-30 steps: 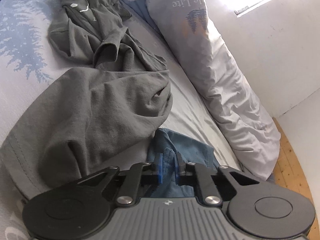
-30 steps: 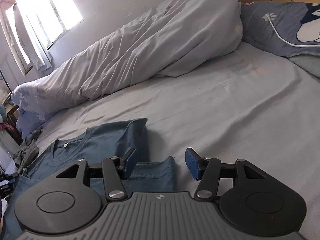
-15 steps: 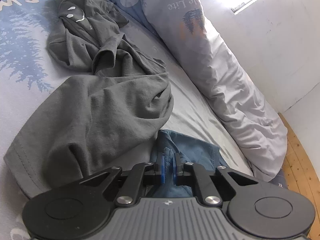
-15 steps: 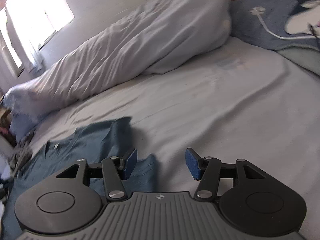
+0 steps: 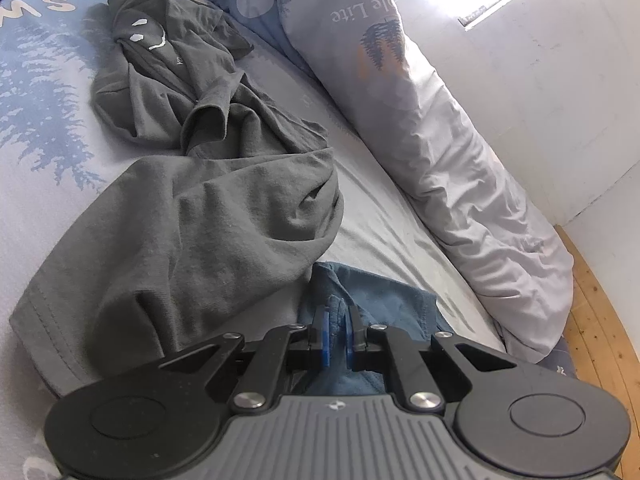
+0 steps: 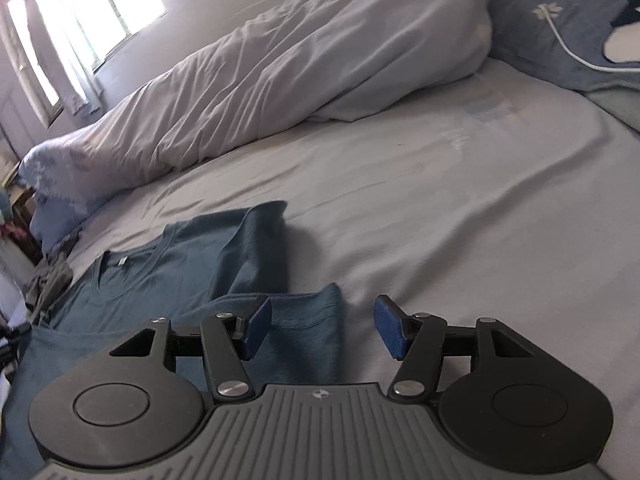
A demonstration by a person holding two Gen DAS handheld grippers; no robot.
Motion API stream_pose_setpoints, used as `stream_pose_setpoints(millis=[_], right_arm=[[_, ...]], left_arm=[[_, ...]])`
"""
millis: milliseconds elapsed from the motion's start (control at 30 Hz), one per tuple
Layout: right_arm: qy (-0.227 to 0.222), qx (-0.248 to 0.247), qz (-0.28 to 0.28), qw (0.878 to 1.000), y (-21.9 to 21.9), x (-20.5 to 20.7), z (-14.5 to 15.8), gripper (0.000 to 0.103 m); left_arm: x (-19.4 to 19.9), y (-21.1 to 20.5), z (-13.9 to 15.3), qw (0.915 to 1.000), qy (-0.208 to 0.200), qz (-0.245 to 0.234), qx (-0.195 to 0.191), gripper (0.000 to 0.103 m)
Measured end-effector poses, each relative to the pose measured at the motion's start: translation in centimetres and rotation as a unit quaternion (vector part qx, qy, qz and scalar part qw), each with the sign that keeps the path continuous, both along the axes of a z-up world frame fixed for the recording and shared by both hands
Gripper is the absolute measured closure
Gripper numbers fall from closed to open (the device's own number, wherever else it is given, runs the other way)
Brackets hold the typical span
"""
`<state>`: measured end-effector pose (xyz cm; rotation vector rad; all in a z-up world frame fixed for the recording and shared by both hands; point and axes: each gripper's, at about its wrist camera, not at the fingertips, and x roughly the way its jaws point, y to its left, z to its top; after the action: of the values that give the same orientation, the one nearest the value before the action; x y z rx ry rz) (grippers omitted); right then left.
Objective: Fold clothes
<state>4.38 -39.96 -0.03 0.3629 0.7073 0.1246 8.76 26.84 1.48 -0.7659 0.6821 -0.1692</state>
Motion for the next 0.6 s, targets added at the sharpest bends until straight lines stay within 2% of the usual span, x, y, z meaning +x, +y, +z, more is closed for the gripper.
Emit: stream_pose_setpoints(millis=[33,100,300,600], right_arm=[[-0.001,-0.005,0.004,1.0,0.3,0.1,-0.1,0.052],[0.003,-0.007,0.007,1.0,0.4,0.2,-0.1,0.098],[-0.033,-0.024,0.019,0.999,1.3,-0.4,1.8,0.099],[-0.116,-0.043,-0.009,0.992,2.4,-1.7,6.1,0.1]], left_arm=[[-0.1,0.0,0.0,1.0,-0.001,0.001,0.001,0.098],[-0.2,0.1,0.1,1.0,-0.002,0.002,0.002,0.099],[-0.6,0.0,0.8,0.9997,-0.015,0.004,0.019,0.1],[-0.9,-0.3,3.7,0.9972,-0.052,0.036,0.04,0.101]])
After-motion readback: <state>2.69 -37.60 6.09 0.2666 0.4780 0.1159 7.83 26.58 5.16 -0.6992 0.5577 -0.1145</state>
